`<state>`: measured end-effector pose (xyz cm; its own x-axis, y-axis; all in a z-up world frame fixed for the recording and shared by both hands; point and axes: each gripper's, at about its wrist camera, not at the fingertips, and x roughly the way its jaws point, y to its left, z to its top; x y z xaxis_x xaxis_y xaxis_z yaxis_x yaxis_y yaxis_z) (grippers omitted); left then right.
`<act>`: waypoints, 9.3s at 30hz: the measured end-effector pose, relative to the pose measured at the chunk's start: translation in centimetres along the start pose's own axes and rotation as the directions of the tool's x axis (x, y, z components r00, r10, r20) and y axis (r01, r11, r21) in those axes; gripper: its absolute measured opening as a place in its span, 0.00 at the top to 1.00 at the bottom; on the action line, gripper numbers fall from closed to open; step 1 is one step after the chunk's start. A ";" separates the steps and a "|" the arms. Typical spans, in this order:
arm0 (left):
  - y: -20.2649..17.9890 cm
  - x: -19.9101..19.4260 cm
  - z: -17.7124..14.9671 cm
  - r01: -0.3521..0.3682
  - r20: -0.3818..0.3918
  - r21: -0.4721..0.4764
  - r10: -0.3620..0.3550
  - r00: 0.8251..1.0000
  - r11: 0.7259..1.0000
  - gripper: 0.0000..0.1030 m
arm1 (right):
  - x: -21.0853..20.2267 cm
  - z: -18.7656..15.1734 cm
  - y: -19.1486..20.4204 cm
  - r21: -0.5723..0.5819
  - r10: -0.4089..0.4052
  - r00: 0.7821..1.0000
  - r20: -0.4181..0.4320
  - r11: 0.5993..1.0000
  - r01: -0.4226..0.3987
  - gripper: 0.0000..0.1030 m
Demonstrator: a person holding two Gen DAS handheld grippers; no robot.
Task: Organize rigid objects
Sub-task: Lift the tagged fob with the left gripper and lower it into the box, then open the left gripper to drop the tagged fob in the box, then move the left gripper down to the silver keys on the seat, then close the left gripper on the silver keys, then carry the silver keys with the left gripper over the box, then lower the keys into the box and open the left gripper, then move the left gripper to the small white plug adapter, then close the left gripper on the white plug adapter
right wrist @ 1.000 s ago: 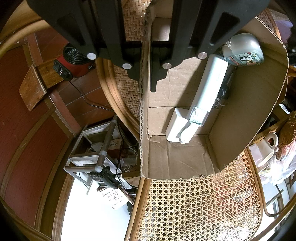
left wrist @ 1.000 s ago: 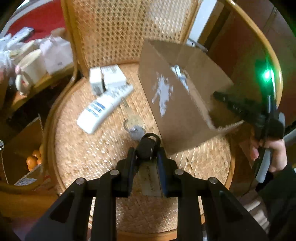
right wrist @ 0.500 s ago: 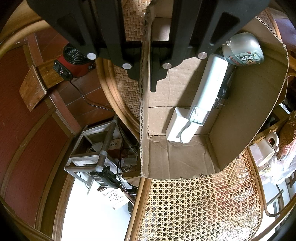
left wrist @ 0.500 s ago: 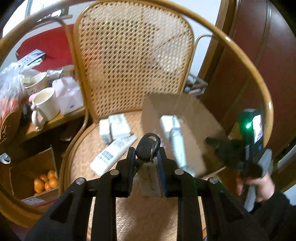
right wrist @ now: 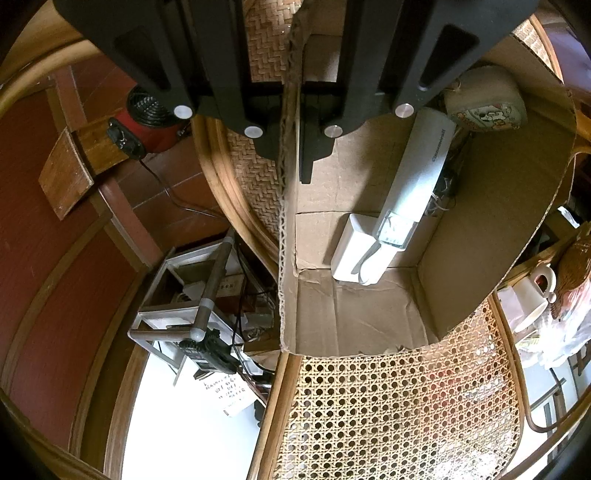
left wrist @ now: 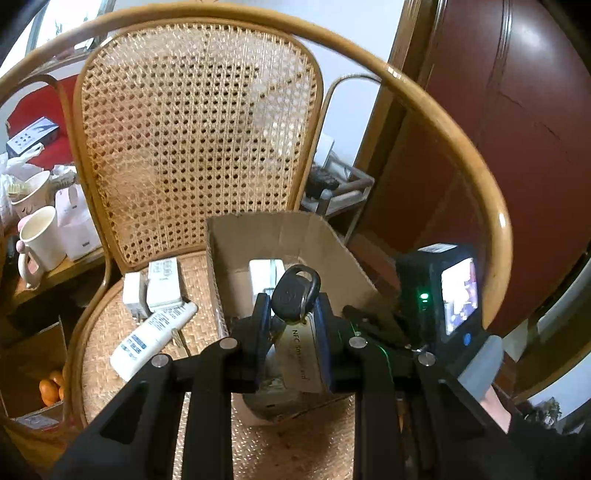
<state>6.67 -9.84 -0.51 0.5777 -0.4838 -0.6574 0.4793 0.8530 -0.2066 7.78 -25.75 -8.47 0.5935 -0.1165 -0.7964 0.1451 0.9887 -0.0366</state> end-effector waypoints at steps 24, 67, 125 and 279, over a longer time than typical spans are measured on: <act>0.6 0.8 -0.7 -0.158 -0.039 -0.027 0.157 0.987 0.987 0.12 | -0.1 0.0 0.0 0.002 0.003 1.000 0.006 1.000 -0.003 0.94; 13.4 7.8 -5.0 -0.257 -0.409 -0.044 0.217 0.887 0.966 0.01 | 0.1 -0.1 0.0 0.006 0.006 1.000 0.002 1.000 -0.006 0.94; 8.9 10.0 -6.3 -0.098 -0.432 0.037 0.104 0.896 0.994 0.89 | 0.0 -0.3 0.0 -0.017 0.001 1.000 -0.001 1.000 -0.001 0.94; 19.8 13.7 -0.7 -0.346 -0.157 -0.166 0.322 0.934 0.923 0.74 | -0.1 -0.1 -0.2 -0.015 0.009 1.000 0.000 1.000 -0.009 0.94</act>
<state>23.60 0.51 -14.12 0.5902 -0.1464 -0.7938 0.1331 0.9876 -0.0832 7.63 -25.93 -8.46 0.5951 -0.1074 -0.7964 0.1274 0.9911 -0.0385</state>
